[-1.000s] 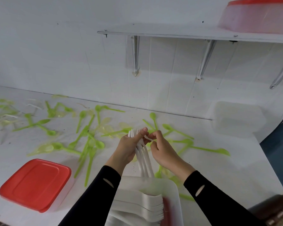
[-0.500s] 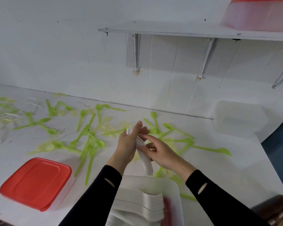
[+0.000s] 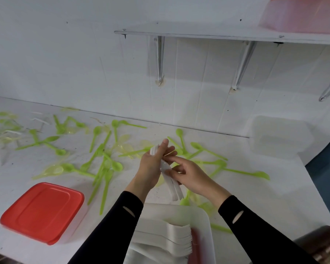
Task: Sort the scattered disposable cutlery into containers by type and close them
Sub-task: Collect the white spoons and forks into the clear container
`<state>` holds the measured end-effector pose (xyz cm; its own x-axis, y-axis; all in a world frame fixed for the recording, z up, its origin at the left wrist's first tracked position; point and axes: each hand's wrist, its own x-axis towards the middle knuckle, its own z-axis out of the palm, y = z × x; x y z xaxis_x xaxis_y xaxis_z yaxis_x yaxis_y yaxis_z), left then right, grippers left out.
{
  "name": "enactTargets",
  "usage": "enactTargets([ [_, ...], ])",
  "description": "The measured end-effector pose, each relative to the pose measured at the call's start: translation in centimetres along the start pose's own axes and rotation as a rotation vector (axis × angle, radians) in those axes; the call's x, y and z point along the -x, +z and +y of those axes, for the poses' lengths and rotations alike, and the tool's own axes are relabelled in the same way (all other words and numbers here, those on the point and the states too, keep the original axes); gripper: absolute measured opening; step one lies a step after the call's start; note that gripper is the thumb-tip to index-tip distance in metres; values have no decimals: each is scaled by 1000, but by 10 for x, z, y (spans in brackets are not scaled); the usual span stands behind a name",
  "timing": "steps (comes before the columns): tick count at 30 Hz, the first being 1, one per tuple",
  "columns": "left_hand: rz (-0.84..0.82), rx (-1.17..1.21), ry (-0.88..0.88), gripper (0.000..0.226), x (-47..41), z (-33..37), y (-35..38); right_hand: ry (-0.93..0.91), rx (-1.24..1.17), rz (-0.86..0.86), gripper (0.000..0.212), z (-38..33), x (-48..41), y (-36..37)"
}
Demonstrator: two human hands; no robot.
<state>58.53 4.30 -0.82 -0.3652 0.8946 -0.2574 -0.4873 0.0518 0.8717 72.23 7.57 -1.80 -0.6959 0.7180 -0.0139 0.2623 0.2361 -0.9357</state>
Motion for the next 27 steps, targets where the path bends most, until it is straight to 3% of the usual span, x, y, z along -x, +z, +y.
enactTargets([
  [6, 82, 267, 22, 27, -6, 3, -2, 33, 73, -95, 52, 0, 4, 3],
  [10, 210, 372, -80, 38, -10, 2, -7, 63, 229, -121, 73, 6, 3, 8],
  [17, 277, 484, -85, 38, -16, 2, -12, -64, 667, 244, 47, 1, 2, 3],
  [24, 220, 449, -116, 29, -17, 2, -13, -78, 865, 241, 39, 4, 1, 0],
  [27, 108, 374, -119, 22, -17, 2, -13, -50, 935, 186, 36, 7, 1, -1],
])
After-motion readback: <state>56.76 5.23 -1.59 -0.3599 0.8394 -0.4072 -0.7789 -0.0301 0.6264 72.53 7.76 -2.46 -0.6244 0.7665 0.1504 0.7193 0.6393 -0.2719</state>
